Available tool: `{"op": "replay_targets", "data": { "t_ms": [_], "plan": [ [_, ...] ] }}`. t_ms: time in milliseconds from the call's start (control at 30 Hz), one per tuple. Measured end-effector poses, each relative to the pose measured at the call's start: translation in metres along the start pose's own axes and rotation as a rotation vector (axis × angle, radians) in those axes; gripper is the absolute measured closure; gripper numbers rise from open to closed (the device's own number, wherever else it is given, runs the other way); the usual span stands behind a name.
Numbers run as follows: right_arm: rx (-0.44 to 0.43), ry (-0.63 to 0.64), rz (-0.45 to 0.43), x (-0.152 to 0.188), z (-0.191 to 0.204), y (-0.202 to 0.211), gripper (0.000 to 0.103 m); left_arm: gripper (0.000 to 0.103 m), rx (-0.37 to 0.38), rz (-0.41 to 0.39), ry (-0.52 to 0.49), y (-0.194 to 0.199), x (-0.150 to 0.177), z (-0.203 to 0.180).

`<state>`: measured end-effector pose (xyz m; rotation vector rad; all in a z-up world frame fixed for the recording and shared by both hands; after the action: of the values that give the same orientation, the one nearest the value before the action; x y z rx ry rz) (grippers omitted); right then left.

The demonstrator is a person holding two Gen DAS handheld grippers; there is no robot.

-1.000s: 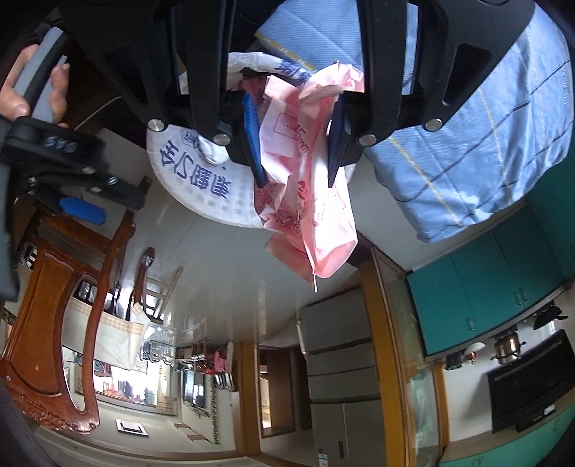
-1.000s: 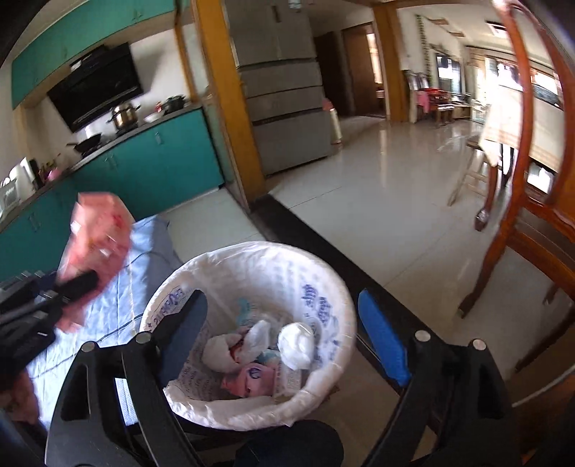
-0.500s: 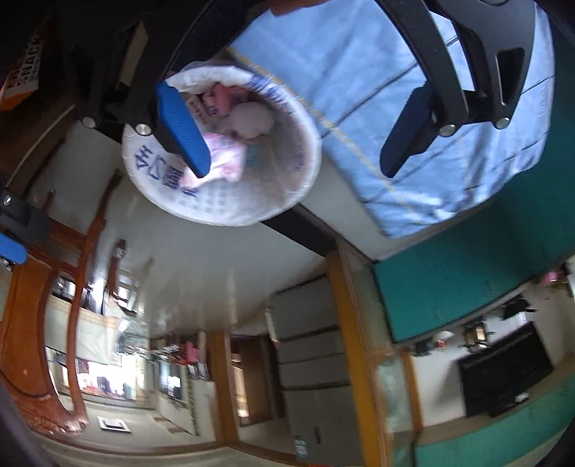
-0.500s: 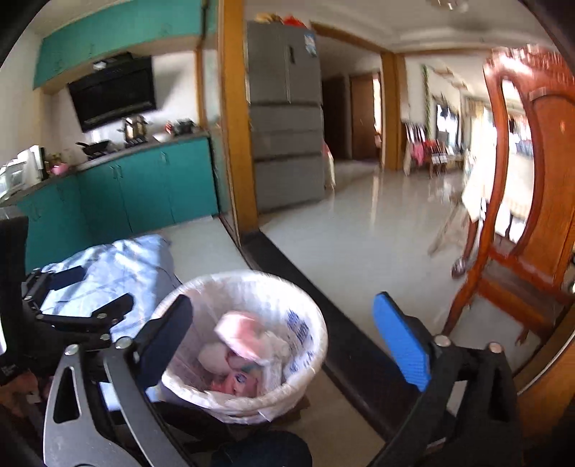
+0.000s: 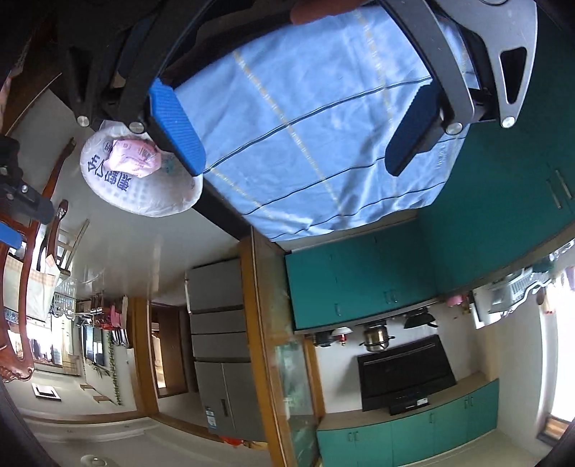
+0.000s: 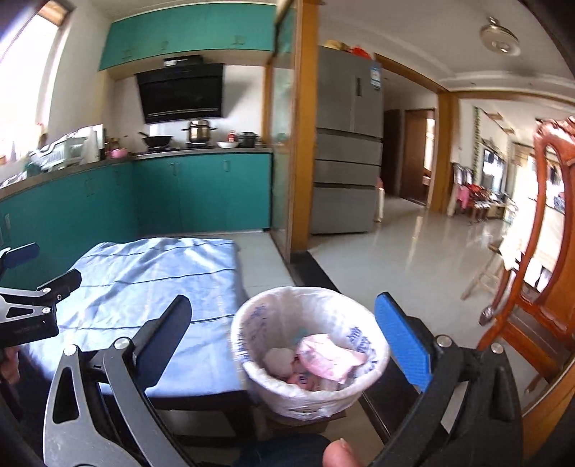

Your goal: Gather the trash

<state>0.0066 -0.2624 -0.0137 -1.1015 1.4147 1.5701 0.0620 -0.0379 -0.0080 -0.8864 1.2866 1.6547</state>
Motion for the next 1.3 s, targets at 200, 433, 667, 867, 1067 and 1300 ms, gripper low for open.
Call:
{"op": "replay_targets", "data": {
  "t_ms": [200,433,667,867,1067,1300],
  "plan": [
    [-0.017,0.079,0.006,-0.010,0.034,0.000,0.004,0.003,-0.052,-0.036,0.021,0.027,0.006,0.033],
    [-0.005,0.085,-0.023,-0.024,0.043,0.015,0.004,0.003,-0.050,-0.058,0.051,0.040,0.003,0.049],
    [0.035,0.089,-0.038,-0.029,0.038,0.028,0.004,0.003,-0.034,-0.065,0.060,0.045,0.002,0.052],
    [0.049,0.087,-0.041,-0.030,0.034,0.030,0.004,0.003,-0.030,-0.071,0.068,0.046,-0.005,0.052],
    [0.055,0.087,-0.043,-0.030,0.033,0.031,0.004,0.003,-0.030,-0.073,0.074,0.045,-0.007,0.052],
    [0.059,0.084,-0.041,-0.029,0.031,0.030,0.004,0.003,-0.035,-0.071,0.079,0.046,-0.007,0.053]
  ]
}}
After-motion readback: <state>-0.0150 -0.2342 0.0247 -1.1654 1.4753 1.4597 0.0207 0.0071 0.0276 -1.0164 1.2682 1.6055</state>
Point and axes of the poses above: each gripper's, at about its wrist camera, not at the fingertips, and y roughly against the way its jaws point, z to its left, x to its underside, the point moved 4 cm from there along -y, roughly the way its jaws point, and after that the axes turned 10 degrees about -x, right-handed, at the moved point
